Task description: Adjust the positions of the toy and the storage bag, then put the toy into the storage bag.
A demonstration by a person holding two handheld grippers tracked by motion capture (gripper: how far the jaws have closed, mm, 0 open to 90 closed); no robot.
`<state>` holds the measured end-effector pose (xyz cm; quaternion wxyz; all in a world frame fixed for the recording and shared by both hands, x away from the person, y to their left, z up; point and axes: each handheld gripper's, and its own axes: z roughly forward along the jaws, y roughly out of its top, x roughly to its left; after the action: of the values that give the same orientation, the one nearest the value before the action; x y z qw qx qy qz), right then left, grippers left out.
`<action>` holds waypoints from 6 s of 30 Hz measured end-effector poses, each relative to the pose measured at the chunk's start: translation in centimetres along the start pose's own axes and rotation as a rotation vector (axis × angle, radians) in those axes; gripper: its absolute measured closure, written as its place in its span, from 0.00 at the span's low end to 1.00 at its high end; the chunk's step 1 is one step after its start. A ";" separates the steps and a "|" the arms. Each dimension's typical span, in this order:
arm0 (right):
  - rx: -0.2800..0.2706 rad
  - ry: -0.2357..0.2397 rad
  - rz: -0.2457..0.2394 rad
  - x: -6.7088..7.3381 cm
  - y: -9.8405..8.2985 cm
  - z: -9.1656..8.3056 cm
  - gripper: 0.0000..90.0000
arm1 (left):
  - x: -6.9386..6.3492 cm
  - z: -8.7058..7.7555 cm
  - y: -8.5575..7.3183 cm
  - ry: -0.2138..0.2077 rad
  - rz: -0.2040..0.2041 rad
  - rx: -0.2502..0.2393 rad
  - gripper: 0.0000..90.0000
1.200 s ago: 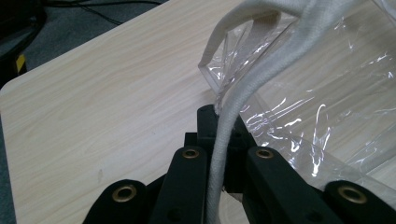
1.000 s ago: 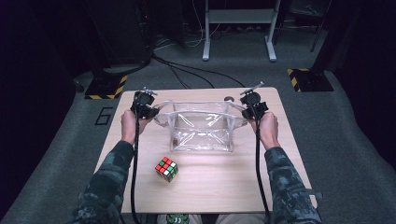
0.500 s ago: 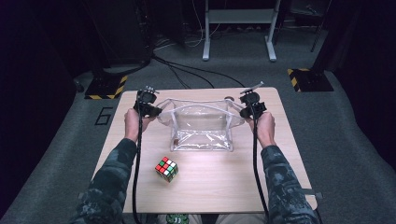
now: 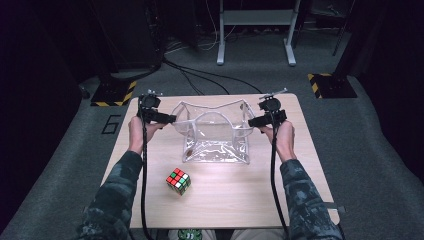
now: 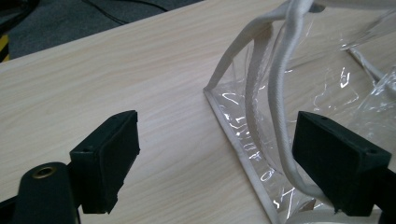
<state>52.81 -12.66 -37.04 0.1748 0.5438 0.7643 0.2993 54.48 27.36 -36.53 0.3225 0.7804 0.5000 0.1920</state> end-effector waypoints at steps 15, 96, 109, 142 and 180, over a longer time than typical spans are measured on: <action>-0.166 0.063 -0.068 0.0 -2.9 -5.4 0.00 | 0.4 -4.8 -3.6 -0.076 -0.001 -0.117 0.00; -0.117 -0.101 0.026 -4.2 -23.6 0.5 0.05 | 0.4 0.0 -23.9 0.110 -0.091 -0.033 0.00; -0.119 -0.097 0.019 -4.2 -23.6 0.5 0.06 | -0.1 -0.7 -24.3 0.068 -0.109 -0.056 0.00; -0.123 -0.111 0.031 -4.3 -23.6 0.4 0.09 | -4.2 -3.9 -21.7 -0.095 -0.034 -0.155 0.00; -0.127 -0.114 0.034 -4.3 -23.6 0.4 0.10 | -7.3 -3.1 -20.4 -0.212 0.027 -0.186 0.00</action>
<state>37.40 -22.04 -52.92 0.2469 0.5607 0.7233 0.3186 36.05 27.63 -48.36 0.4420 0.7696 0.4328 0.1582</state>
